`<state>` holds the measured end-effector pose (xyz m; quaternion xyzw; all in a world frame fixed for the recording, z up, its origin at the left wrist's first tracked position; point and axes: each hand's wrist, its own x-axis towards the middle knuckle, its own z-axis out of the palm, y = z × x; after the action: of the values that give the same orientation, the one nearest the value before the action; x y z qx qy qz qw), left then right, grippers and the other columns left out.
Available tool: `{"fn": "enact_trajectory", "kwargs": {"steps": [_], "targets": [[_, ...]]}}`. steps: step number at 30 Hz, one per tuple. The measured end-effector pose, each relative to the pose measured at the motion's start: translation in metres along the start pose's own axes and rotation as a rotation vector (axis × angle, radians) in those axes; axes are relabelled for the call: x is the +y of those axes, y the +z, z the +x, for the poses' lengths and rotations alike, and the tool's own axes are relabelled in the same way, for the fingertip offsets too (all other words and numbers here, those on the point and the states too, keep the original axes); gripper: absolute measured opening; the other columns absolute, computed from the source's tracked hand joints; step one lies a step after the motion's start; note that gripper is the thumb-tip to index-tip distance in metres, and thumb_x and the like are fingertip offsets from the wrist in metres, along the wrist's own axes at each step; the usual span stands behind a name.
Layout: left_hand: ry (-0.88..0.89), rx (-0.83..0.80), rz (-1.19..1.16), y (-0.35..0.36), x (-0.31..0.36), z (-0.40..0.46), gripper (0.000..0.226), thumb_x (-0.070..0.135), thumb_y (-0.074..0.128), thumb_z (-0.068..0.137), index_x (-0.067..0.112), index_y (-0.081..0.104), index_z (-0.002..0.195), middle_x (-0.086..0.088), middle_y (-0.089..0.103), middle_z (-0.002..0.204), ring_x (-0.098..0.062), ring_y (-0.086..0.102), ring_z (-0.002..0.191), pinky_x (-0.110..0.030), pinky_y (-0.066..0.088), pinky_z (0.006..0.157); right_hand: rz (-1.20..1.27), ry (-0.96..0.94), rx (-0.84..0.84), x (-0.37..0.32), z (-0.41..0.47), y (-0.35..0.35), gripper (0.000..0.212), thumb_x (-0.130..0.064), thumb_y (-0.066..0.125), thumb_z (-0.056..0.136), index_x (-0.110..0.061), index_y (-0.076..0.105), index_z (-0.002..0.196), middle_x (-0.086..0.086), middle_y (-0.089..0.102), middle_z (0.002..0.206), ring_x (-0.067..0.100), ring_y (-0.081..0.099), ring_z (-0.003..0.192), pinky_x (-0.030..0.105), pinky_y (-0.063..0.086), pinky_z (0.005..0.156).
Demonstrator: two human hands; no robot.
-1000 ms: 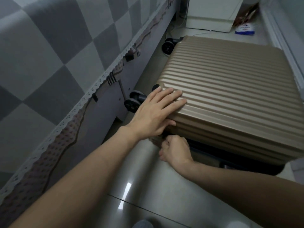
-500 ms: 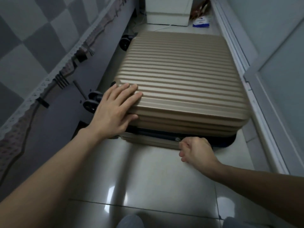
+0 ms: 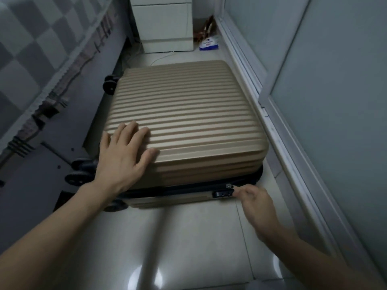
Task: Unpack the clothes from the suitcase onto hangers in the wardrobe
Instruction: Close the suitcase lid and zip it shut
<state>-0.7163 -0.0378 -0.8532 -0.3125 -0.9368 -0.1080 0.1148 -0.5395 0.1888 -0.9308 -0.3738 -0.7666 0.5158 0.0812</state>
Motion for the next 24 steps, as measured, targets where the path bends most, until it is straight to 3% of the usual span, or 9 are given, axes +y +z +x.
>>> {"fn": "enact_trajectory", "kwargs": {"steps": [1,5,9,12,16,21,24], "targets": [[-0.031,-0.013,0.024,0.002,0.003,0.001,0.07,0.059,0.02,0.084,0.017,0.045,0.134,-0.012,0.038,0.145,-0.032,0.029,0.136,-0.057,0.018,0.107,0.03,0.004,0.01,-0.001,0.0,-0.002,0.016,-0.01,0.06,0.086,-0.016,0.067,0.073,0.011,0.057,0.096,0.018,0.055,0.081,0.021,0.038,0.074],[-0.079,-0.007,0.02,0.002,0.008,0.003,0.075,0.062,0.014,0.083,0.019,0.041,0.138,-0.007,0.034,0.149,-0.029,0.025,0.14,-0.054,0.015,0.111,0.028,-0.155,0.059,-0.011,0.007,-0.018,0.021,0.003,0.057,0.085,-0.005,0.069,0.07,0.008,0.059,0.103,0.018,0.057,0.092,-0.001,0.037,0.067],[-0.122,0.049,-0.016,-0.001,0.006,0.008,0.074,0.06,0.015,0.085,0.017,0.043,0.137,-0.007,0.037,0.147,-0.027,0.03,0.138,-0.054,0.021,0.109,0.004,-0.285,0.008,-0.029,0.024,-0.036,0.018,0.005,0.058,0.084,0.002,0.069,0.071,0.002,0.055,0.126,0.014,0.053,0.116,-0.004,0.035,0.08],[-0.212,0.102,-0.114,-0.01,0.001,0.011,0.076,0.061,0.014,0.083,0.018,0.043,0.138,-0.005,0.038,0.147,-0.025,0.032,0.136,-0.05,0.018,0.11,-0.038,-0.401,-0.003,-0.061,0.031,-0.047,0.015,0.001,0.058,0.085,0.002,0.072,0.078,-0.003,0.038,0.142,0.009,0.041,0.126,-0.007,0.029,0.085],[-0.297,0.154,-0.277,-0.015,-0.011,0.011,0.076,0.064,0.014,0.082,0.02,0.039,0.139,-0.001,0.035,0.148,-0.021,0.031,0.136,-0.048,0.016,0.112,-0.191,-0.497,0.05,-0.109,0.042,-0.054,0.014,-0.006,0.061,0.085,0.0,0.073,0.084,0.012,0.033,0.148,0.02,0.042,0.131,0.014,0.028,0.099],[-0.357,0.214,-0.482,-0.017,-0.026,0.006,0.077,0.066,0.017,0.08,0.021,0.039,0.139,0.002,0.035,0.147,-0.016,0.03,0.135,-0.045,0.018,0.114,-0.286,-0.601,0.073,-0.155,0.042,-0.053,0.013,-0.007,0.062,0.085,-0.002,0.074,0.087,0.016,0.035,0.146,0.028,0.052,0.122,0.021,0.035,0.097],[-0.403,0.249,-0.652,-0.019,-0.031,0.003,0.078,0.067,0.022,0.076,0.021,0.04,0.137,0.009,0.037,0.14,-0.01,0.033,0.13,-0.033,0.024,0.11,-0.335,-0.677,0.093,-0.173,0.034,-0.051,0.011,-0.005,0.063,0.084,0.0,0.074,0.086,0.018,0.038,0.143,0.034,0.047,0.127,0.032,0.037,0.104]]}}
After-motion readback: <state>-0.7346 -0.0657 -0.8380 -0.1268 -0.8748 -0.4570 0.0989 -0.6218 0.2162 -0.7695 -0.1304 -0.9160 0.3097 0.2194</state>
